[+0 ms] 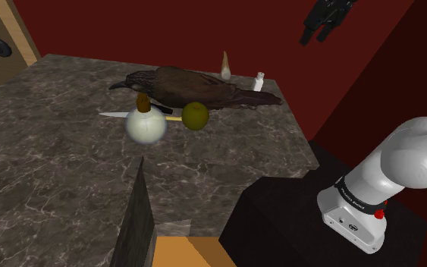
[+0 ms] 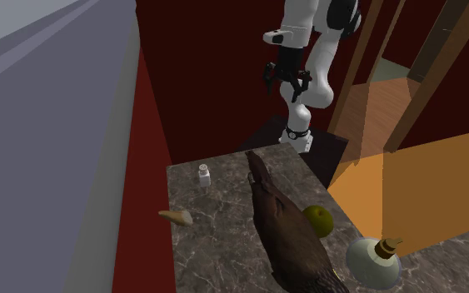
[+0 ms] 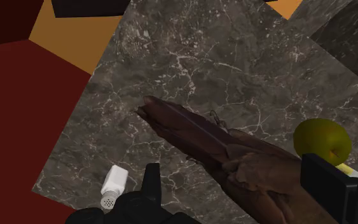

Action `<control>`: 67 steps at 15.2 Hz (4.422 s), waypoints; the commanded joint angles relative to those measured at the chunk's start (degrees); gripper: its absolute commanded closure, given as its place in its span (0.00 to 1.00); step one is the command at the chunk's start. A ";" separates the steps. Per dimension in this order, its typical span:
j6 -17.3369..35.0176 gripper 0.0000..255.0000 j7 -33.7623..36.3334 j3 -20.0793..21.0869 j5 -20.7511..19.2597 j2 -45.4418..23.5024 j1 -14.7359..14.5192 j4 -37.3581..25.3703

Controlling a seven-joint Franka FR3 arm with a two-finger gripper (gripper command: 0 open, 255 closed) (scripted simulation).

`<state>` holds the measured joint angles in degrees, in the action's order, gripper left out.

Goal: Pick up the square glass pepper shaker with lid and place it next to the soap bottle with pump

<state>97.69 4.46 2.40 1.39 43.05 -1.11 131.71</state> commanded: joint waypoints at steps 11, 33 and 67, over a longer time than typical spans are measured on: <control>13.50 0.00 -2.16 -3.48 -2.85 -16.59 3.15 -0.91; 30.23 0.00 -5.64 -8.83 -3.49 -52.53 7.86 -16.68; 23.45 1.00 -5.83 -8.88 -3.66 -49.86 7.83 -20.81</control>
<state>121.91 -1.42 -6.50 -2.24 -7.17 6.77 111.29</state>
